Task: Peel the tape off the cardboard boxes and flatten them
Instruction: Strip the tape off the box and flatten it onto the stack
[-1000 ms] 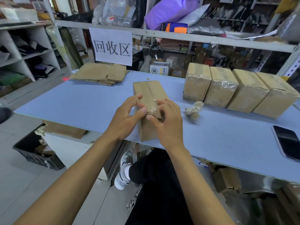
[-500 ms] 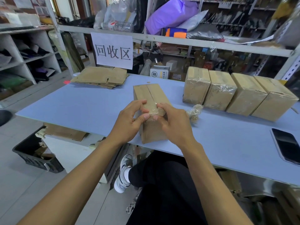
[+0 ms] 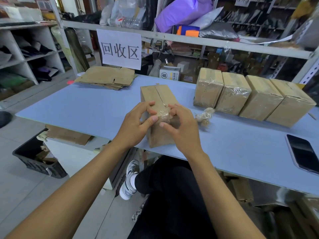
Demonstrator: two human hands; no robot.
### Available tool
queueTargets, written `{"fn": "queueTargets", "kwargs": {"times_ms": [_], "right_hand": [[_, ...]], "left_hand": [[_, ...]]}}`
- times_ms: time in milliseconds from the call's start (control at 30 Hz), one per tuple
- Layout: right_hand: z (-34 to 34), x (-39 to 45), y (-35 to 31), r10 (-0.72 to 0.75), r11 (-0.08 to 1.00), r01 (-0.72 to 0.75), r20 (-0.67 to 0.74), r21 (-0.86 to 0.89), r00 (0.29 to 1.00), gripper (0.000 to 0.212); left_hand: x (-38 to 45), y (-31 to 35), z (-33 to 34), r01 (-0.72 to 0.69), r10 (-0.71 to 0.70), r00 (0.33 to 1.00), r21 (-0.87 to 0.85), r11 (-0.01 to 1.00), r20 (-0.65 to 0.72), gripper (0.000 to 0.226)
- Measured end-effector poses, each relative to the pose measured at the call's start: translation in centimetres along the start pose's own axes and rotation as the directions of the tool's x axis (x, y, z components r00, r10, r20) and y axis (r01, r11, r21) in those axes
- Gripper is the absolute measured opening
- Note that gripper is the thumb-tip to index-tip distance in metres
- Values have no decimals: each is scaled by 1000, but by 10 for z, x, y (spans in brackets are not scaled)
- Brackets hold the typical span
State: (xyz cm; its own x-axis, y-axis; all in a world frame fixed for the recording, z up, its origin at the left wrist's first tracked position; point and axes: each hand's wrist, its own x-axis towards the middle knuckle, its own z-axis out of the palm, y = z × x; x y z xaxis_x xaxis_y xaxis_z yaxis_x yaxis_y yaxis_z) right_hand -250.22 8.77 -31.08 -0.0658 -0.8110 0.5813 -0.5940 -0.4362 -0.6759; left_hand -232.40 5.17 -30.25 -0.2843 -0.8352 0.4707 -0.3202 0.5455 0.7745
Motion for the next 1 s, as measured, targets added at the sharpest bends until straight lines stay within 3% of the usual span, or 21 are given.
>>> {"fn": "queueTargets", "kwargs": {"times_ms": [133,333,467,733,833,1000], "right_hand": [[11,-2,5,-59,997,54,-89,-56,994,18],[-3,7,6,12,1000,-12,28,6,1000,16],[-10,13,5,41,997,-45,69,65,997,18],[16,-4,0,40,999,-37,-77,34,996,44],[20,-5,1,22,999,-18,-123,36,992,39],[16,-4,3,39,996,-35,-56,78,998,36]], "left_hand": [[0,-3,0,10,-10,1000,-17,1000,2,3],[2,-6,0,-11,11,1000,-1,1000,14,5],[1,-2,-2,-9,9,1000,10,1000,25,6],[-2,-2,0,-14,13,1000,31,999,26,7],[-1,-3,0,-3,2,1000,35,999,31,13],[-2,-4,1,6,-7,1000,31,1000,28,12]]}}
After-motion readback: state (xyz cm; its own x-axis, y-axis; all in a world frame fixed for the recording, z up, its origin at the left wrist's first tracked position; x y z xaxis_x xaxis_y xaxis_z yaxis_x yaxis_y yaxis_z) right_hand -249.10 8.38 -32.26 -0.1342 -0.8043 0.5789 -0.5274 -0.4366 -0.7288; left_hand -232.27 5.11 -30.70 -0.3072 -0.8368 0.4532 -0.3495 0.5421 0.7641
